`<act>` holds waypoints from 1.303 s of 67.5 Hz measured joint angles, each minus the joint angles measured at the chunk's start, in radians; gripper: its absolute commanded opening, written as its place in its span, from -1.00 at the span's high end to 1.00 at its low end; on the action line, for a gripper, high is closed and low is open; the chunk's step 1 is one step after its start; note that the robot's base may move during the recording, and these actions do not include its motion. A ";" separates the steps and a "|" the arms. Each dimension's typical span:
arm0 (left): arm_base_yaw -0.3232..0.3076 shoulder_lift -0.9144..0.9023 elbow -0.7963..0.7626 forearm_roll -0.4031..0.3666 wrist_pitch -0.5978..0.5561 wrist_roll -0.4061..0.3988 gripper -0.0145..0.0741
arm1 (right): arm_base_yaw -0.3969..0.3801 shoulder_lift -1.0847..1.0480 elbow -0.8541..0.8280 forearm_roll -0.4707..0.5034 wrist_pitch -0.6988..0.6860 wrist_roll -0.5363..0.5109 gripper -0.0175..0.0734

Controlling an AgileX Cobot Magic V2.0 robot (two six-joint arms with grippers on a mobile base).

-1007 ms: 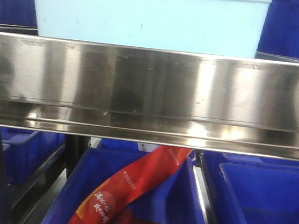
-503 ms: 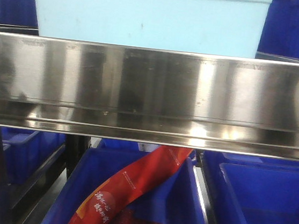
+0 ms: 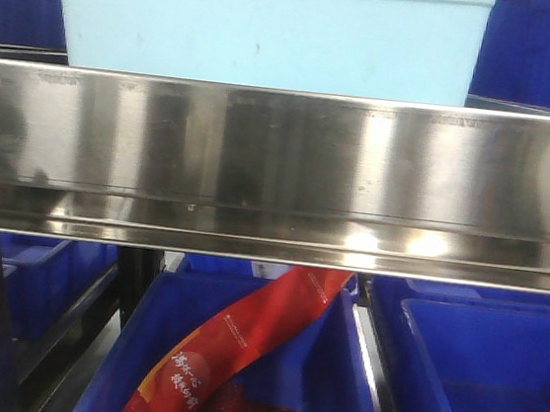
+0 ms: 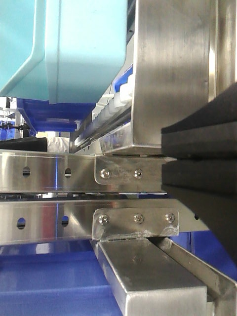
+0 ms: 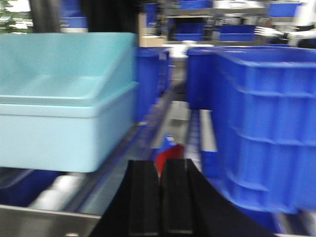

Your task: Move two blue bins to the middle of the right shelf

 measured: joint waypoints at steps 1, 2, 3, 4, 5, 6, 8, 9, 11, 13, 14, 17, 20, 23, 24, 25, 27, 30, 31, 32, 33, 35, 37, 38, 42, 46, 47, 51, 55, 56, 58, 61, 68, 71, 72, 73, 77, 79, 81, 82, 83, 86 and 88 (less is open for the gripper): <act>0.000 0.000 0.000 0.000 0.000 0.000 0.92 | -0.012 -0.004 0.009 0.000 -0.009 0.000 0.97; 0.000 0.000 0.000 0.000 0.000 0.000 0.92 | -0.024 -0.008 0.018 0.000 -0.014 0.000 0.97; 0.000 0.000 0.000 0.000 0.000 0.000 0.92 | -0.036 -0.012 0.028 0.007 -0.019 -0.003 0.97; 0.000 0.000 0.000 0.000 0.000 0.000 0.92 | -0.054 -0.017 0.038 0.013 -0.023 -0.008 0.97; 0.000 0.000 0.000 0.000 0.000 0.000 0.92 | -0.065 -0.025 0.053 0.018 -0.027 -0.014 0.97; 0.000 0.000 0.000 0.000 0.000 0.000 0.92 | -0.075 -0.031 0.064 0.026 -0.031 -0.020 0.97; 0.000 0.000 0.000 0.000 0.000 0.000 0.92 | -0.094 -0.044 0.086 0.047 -0.038 -0.040 0.97; 0.000 0.000 0.000 0.000 0.000 0.000 0.92 | -0.103 -0.051 0.097 0.057 -0.039 -0.049 0.97; 0.000 0.000 0.000 0.000 0.000 0.000 0.92 | -0.123 -0.070 0.127 0.079 -0.048 -0.072 0.97; 0.000 0.000 0.000 0.000 0.000 0.000 0.92 | -0.140 -0.091 0.157 0.098 -0.056 -0.090 0.97; 0.000 0.000 0.000 0.000 0.000 0.000 0.92 | -0.147 -0.099 0.169 0.104 -0.056 -0.095 0.97; 0.000 0.000 0.000 0.000 0.000 0.000 0.92 | -0.162 -0.128 0.212 0.118 -0.069 -0.106 0.97; 0.000 0.000 0.000 0.000 0.000 0.000 0.92 | -0.169 -0.151 0.248 0.124 -0.087 -0.110 0.97; 0.000 0.000 0.000 0.000 0.000 0.000 0.92 | -0.170 -0.175 0.288 0.128 -0.104 -0.115 0.97; 0.000 0.000 0.000 0.000 0.000 0.000 0.92 | -0.170 -0.181 0.300 0.129 -0.110 -0.115 0.97; 0.000 0.000 0.000 0.000 0.000 0.000 0.92 | -0.172 -0.185 0.311 0.131 -0.117 -0.118 0.97; 0.000 0.000 0.000 0.000 0.000 0.000 0.92 | -0.171 -0.190 0.328 0.131 -0.129 -0.118 0.97; 0.000 0.000 0.000 0.000 0.000 0.000 0.92 | -0.172 -0.194 0.344 0.133 -0.135 -0.119 0.97; 0.000 0.000 0.000 0.000 -0.002 0.000 0.92 | -0.174 -0.194 0.346 0.133 -0.135 -0.121 0.97; 0.000 0.000 0.000 0.000 -0.002 0.000 0.92 | -0.174 -0.194 0.347 0.133 -0.135 -0.121 0.97; 0.000 0.000 0.000 0.000 -0.002 0.000 0.92 | -0.174 -0.196 0.349 0.133 -0.135 -0.121 0.97; 0.000 0.000 0.000 0.000 -0.002 0.000 0.92 | -0.174 -0.195 0.348 0.133 -0.135 -0.121 0.97; 0.000 0.000 0.000 0.000 -0.002 0.000 0.92 | -0.174 -0.198 0.349 0.133 -0.135 -0.121 0.97; 0.000 0.000 0.000 0.000 -0.002 0.000 0.92 | -0.174 -0.198 0.349 0.133 -0.135 -0.121 0.97; 0.000 0.000 0.000 0.000 -0.002 0.002 0.92 | -0.174 -0.198 0.349 0.133 -0.139 -0.121 0.97; 0.000 0.000 0.000 0.000 -0.002 0.002 0.92 | -0.174 -0.198 0.349 0.133 -0.141 -0.121 0.97; 0.000 0.000 0.000 0.000 -0.002 0.002 0.92 | -0.174 -0.198 0.349 0.133 -0.141 -0.121 0.97; 0.000 0.000 0.000 0.000 -0.002 0.002 0.92 | -0.174 -0.198 0.349 0.133 -0.143 -0.121 0.97; 0.000 0.000 0.000 0.000 -0.002 0.002 0.92 | -0.174 -0.198 0.349 0.133 -0.143 -0.121 0.97; 0.000 0.000 0.000 0.000 -0.002 0.002 0.92 | -0.174 -0.198 0.349 0.133 -0.143 -0.121 0.97; 0.000 0.000 0.000 0.000 -0.002 0.002 0.92 | -0.174 -0.198 0.349 0.133 -0.143 -0.121 0.97; 0.000 0.000 0.000 0.000 -0.002 0.002 0.92 | -0.174 -0.198 0.349 0.133 -0.143 -0.121 0.97; 0.000 0.000 0.000 0.000 -0.002 0.002 0.92 | -0.174 -0.198 0.349 0.133 -0.143 -0.123 0.97; 0.000 0.000 0.000 0.000 -0.002 0.002 0.92 | -0.174 -0.198 0.349 0.133 -0.143 -0.123 0.97; 0.000 0.000 0.000 0.000 -0.002 0.002 0.92 | -0.174 -0.198 0.349 0.133 -0.143 -0.123 0.97; 0.000 0.000 0.000 0.000 -0.002 0.002 0.92 | -0.174 -0.198 0.349 0.133 -0.143 -0.123 0.97; 0.000 0.000 0.000 0.000 -0.002 0.002 0.92 | -0.174 -0.198 0.349 0.133 -0.143 -0.123 0.97; 0.000 0.000 0.000 0.000 -0.002 0.002 0.92 | -0.174 -0.198 0.349 0.133 -0.143 -0.123 0.97; 0.000 0.000 0.000 0.000 -0.002 0.002 0.92 | -0.174 -0.198 0.349 0.133 -0.143 -0.123 0.97; 0.000 0.000 0.000 0.000 -0.002 0.002 0.92 | -0.174 -0.198 0.349 0.133 -0.143 -0.123 0.97; 0.000 0.000 0.000 0.000 -0.002 0.002 0.92 | -0.174 -0.198 0.349 0.133 -0.143 -0.123 0.97; 0.000 0.000 0.000 0.000 -0.002 0.002 0.92 | -0.174 -0.198 0.349 0.133 -0.143 -0.123 0.97; 0.000 0.000 0.000 0.000 -0.002 0.002 0.92 | -0.174 -0.198 0.349 0.133 -0.143 -0.123 0.97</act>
